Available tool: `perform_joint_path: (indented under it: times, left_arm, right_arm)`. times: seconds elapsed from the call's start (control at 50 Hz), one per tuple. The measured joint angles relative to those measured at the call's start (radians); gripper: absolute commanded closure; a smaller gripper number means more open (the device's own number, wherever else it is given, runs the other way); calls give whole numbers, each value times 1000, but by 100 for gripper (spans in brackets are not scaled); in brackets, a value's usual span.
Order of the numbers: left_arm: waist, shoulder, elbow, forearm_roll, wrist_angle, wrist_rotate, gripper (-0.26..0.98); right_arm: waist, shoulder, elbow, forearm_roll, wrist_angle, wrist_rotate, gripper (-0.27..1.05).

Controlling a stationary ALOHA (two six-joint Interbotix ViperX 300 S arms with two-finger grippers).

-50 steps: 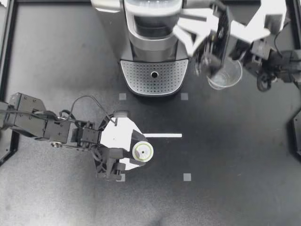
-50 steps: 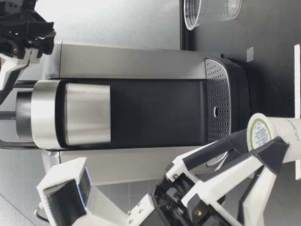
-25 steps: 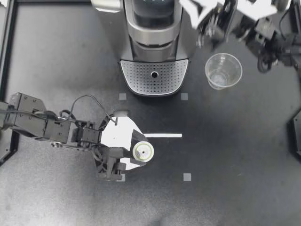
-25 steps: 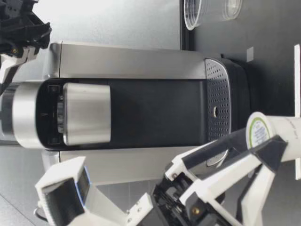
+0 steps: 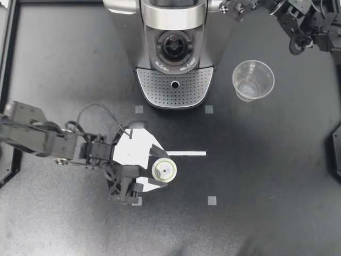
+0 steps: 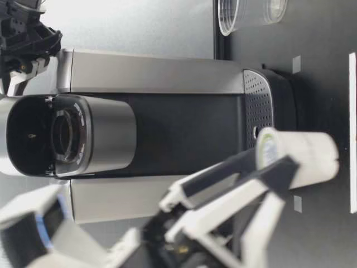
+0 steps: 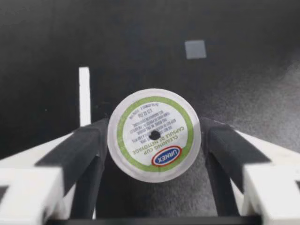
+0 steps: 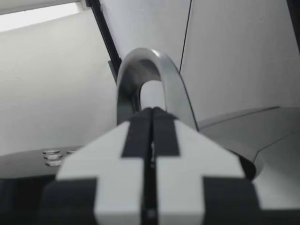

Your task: Place the coffee capsule inside the capsule container, then place the cup onto the center of the cup tray, then push the 'Hot Water' and 'Travel Mug' buttons.

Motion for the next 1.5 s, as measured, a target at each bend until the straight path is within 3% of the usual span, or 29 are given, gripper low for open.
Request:
perform_joint_path:
  times: [0.22, 0.36, 0.56, 0.74, 1.18, 1.34, 1.5]
  left_arm:
    - [-2, -83, -103, 37, 218, 49, 29]
    - [0, -129, -193, 114, 377, 100, 29]
    - [0, -161, -360, 365, 620, 123, 29]
    - [2, -161, -449, 597, 741, 117, 29]
    - [3, -163, -453, 914, 721, 2, 29]
    - [3, -161, -433, 985, 719, -57, 29]
    - [15, -163, -410, 1006, 718, -89, 29]
  right_arm:
    - [2, -28, 18, -12, -5, 52, 69]
    - [26, -78, 75, -52, -11, 95, 69]
    - [60, -104, 158, -78, -11, 98, 69]
    - [60, -149, 198, -80, -11, 95, 69]
    - [60, -319, 333, -72, -11, 86, 69]
    - [60, -365, 357, -71, -9, 86, 69]
    - [60, -393, 374, -71, -11, 84, 69]
